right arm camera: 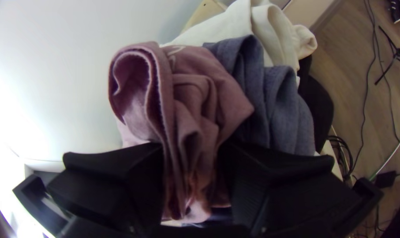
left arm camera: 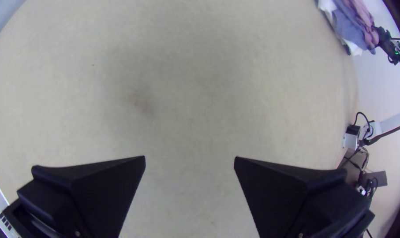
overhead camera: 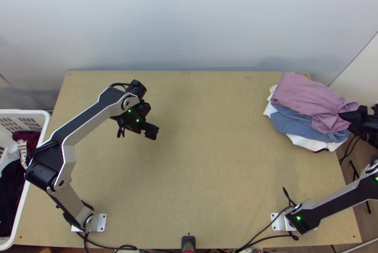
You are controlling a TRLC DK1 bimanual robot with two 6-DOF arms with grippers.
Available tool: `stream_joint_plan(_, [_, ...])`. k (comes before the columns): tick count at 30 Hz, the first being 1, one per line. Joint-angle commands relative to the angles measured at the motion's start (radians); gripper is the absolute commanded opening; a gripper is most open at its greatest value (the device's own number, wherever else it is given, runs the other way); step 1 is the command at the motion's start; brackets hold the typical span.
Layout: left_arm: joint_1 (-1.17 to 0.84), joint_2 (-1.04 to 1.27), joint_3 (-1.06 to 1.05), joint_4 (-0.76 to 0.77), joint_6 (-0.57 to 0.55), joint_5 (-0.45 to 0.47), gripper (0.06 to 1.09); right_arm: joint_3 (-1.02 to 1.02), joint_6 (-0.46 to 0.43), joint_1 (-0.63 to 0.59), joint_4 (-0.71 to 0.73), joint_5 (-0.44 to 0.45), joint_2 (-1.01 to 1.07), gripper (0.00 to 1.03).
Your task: Fold the t-shirt
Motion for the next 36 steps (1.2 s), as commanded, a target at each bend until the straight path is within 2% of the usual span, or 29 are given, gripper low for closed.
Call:
stream_joint_plan(1, [-0.01,-0.001,0.002,-0.001,-0.001,-0.002,1.04,0.053,-0.084,-0.014,-0.127,-0.001,-0.003,0.67])
stream_joint_plan(4, [-0.018,-0.001,0.007,-0.001,-0.003,-0.002,1.04,0.092,-0.11,-0.028,-0.185,-0.001,-0.009,0.78])
stream_joint_plan(6, [-0.027,0.0,0.008,-0.001,-0.003,-0.004,1.04,0.11,-0.121,-0.043,-0.205,-0.001,-0.017,0.81])
stream_joint_plan(14, [-0.053,-0.003,0.015,-0.002,-0.003,-0.025,1.04,0.184,-0.133,-0.095,-0.234,-0.001,-0.037,0.81])
stream_joint_plan(17, [-0.054,-0.011,0.015,-0.004,-0.001,-0.027,1.04,0.228,-0.161,-0.092,-0.281,-0.003,-0.065,0.81])
stream_joint_plan(21, [-0.054,-0.018,0.01,-0.005,-0.003,-0.027,1.04,0.327,-0.148,-0.078,-0.297,-0.004,-0.128,0.79])
stream_joint_plan(25, [-0.054,-0.031,0.001,-0.004,-0.01,-0.028,1.04,0.428,-0.138,-0.004,-0.3,-0.01,-0.175,0.49])
stream_joint_plan(27, [-0.054,-0.035,-0.007,-0.002,-0.018,-0.03,1.04,0.454,-0.136,0.057,-0.289,-0.013,-0.184,0.37])
stream_joint_plan(31, [-0.053,-0.044,-0.032,0.004,-0.027,-0.04,1.04,0.406,-0.125,0.186,-0.174,-0.016,-0.189,0.06])
stream_joint_plan(32, [-0.053,-0.047,-0.041,0.009,-0.03,-0.051,1.04,0.369,-0.102,0.216,-0.122,-0.016,-0.19,0.03])
stream_joint_plan(36, [-0.064,-0.058,-0.071,0.018,-0.044,-0.085,1.04,0.185,-0.038,0.293,0.099,-0.01,-0.187,0.03])
